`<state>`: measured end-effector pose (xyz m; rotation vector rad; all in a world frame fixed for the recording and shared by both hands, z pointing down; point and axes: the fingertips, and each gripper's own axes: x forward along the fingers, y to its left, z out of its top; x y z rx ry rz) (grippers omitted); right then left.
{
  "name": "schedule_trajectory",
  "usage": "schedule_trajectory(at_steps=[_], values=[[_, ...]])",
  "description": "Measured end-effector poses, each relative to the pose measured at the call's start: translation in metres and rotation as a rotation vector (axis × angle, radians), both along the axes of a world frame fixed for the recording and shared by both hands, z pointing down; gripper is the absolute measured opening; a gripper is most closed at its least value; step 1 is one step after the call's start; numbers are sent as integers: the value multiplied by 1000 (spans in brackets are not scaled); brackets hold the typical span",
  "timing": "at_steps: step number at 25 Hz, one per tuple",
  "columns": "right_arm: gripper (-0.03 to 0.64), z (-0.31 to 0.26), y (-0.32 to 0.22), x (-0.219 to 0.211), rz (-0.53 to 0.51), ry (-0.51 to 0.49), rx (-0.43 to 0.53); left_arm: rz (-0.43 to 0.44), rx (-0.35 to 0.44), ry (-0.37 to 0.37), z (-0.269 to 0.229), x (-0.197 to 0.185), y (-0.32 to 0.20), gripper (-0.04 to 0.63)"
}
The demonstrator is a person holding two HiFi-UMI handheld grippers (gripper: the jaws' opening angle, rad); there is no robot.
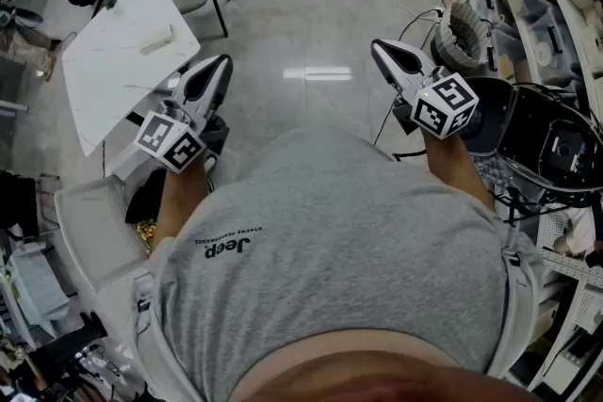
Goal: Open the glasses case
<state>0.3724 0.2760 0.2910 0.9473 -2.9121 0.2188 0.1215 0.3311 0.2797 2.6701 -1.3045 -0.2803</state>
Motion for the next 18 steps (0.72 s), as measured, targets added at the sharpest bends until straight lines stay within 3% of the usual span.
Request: schedule_trajectory(at_steps=[18], values=[[3, -8, -10, 15, 7, -19, 27, 1, 1, -5, -6, 16, -6, 48]])
